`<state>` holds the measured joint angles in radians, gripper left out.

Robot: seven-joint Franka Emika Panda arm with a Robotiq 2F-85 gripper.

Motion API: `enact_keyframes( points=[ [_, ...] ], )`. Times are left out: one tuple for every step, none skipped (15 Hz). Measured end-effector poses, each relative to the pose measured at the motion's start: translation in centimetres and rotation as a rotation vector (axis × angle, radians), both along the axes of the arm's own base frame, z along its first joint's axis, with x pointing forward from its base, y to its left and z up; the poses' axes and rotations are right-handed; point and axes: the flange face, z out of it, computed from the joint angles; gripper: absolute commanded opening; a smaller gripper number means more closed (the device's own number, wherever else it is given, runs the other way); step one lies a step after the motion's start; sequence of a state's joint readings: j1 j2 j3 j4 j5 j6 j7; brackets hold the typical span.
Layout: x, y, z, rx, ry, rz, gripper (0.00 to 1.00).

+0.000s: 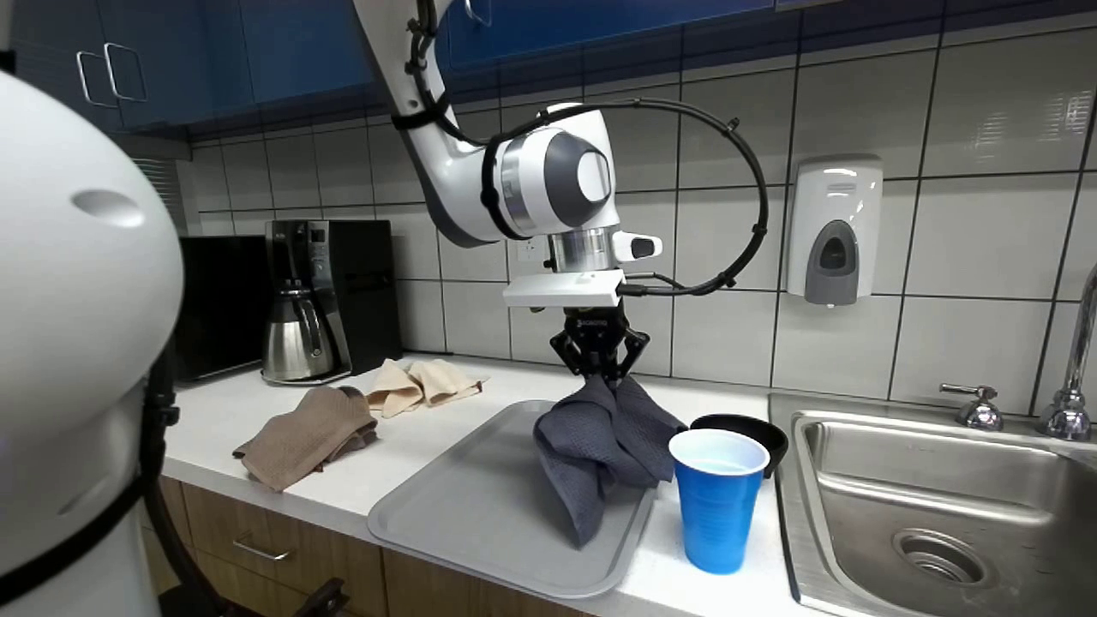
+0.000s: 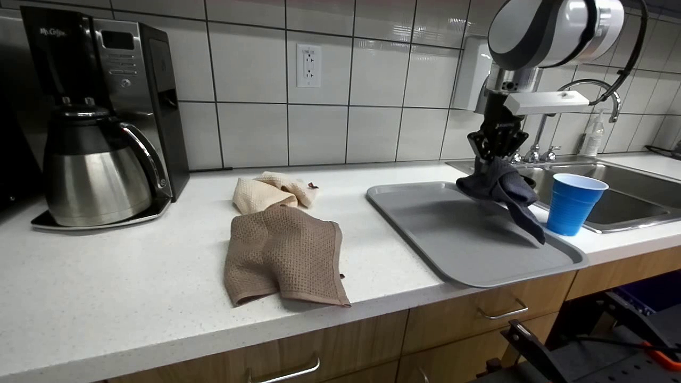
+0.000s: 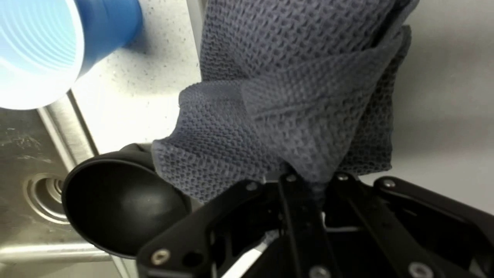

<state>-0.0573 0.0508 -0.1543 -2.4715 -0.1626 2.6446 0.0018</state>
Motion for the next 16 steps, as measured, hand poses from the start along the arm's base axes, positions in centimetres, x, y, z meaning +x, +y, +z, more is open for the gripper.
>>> enact_keyframes(
  points=[
    [0.2,0.0,0.3,0.000,-0.009,-0.002,0.03],
    [0.5,-0.1,0.6,0.000,-0.017,-0.004,0.03],
    [0.8,-0.1,0.9,0.001,-0.025,-0.006,0.03],
    [1.0,-0.1,1.1,0.002,-0.032,-0.009,0.03],
    [1.2,-0.1,1.4,0.004,-0.039,-0.012,0.03],
    [1.5,-0.1,1.6,0.006,-0.047,-0.015,0.03],
    [1.8,-0.1,1.9,0.009,-0.054,-0.017,0.03],
    [2.2,-0.1,2.1,0.013,-0.064,-0.021,0.03],
    [2.7,0.0,2.4,0.016,-0.074,-0.023,0.03],
    [3.2,0.0,2.6,0.019,-0.085,-0.025,0.03],
    [3.8,0.1,2.8,0.021,-0.096,-0.025,0.03],
    [4.4,0.1,2.9,0.024,-0.106,-0.025,0.03],
    [5.0,0.1,3.0,0.027,-0.114,-0.025,0.03],
    [5.6,0.1,3.0,0.031,-0.121,-0.025,0.03],
    [6.3,0.1,2.8,0.035,-0.127,-0.026,0.03],
    [7.0,0.0,2.6,0.039,-0.132,-0.026,0.03]
  ],
)
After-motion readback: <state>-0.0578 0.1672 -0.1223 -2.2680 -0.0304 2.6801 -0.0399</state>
